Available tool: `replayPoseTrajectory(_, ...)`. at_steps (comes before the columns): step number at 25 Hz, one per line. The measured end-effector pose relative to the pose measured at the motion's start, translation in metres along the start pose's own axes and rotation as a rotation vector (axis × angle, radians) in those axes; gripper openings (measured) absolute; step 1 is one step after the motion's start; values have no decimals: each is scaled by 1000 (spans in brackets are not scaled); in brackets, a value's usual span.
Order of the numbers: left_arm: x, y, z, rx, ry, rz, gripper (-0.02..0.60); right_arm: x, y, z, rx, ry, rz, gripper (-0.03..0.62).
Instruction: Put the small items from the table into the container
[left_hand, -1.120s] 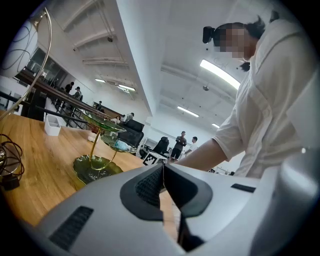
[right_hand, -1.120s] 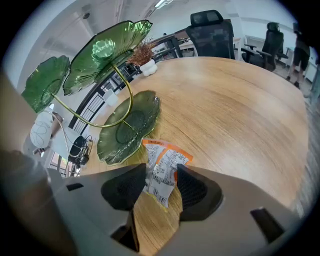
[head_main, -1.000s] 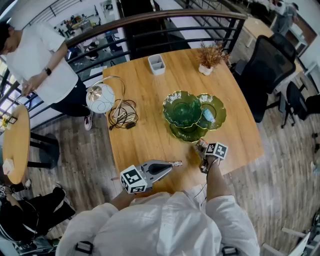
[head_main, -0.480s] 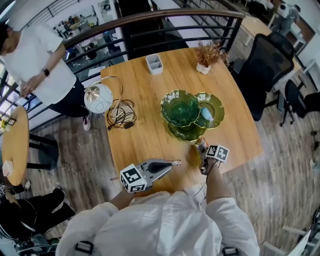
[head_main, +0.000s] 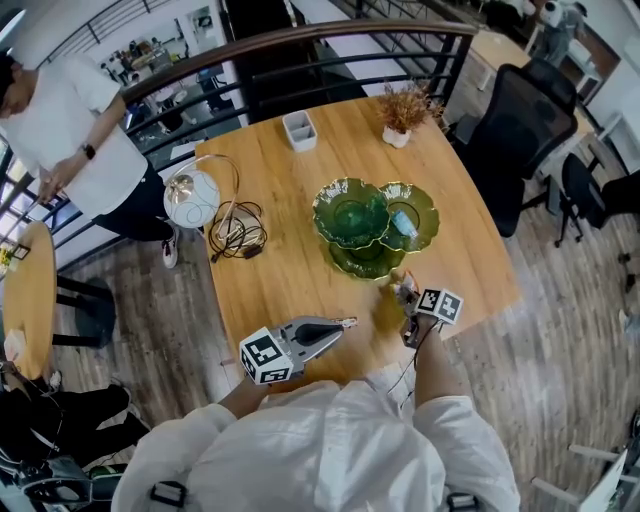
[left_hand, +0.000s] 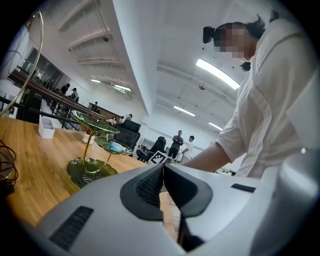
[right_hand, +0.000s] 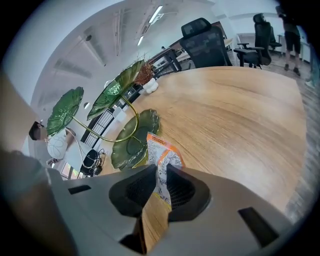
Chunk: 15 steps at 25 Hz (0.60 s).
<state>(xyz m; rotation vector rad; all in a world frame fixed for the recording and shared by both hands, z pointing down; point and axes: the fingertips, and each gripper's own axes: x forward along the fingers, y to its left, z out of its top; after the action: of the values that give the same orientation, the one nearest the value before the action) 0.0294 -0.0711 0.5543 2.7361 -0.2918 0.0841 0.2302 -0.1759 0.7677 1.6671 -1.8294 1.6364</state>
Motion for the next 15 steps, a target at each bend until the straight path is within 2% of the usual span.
replayPoseTrajectory(15, 4, -20, -2, 27, 21, -36, 8, -38, 22, 25, 14, -126, 98, 66)
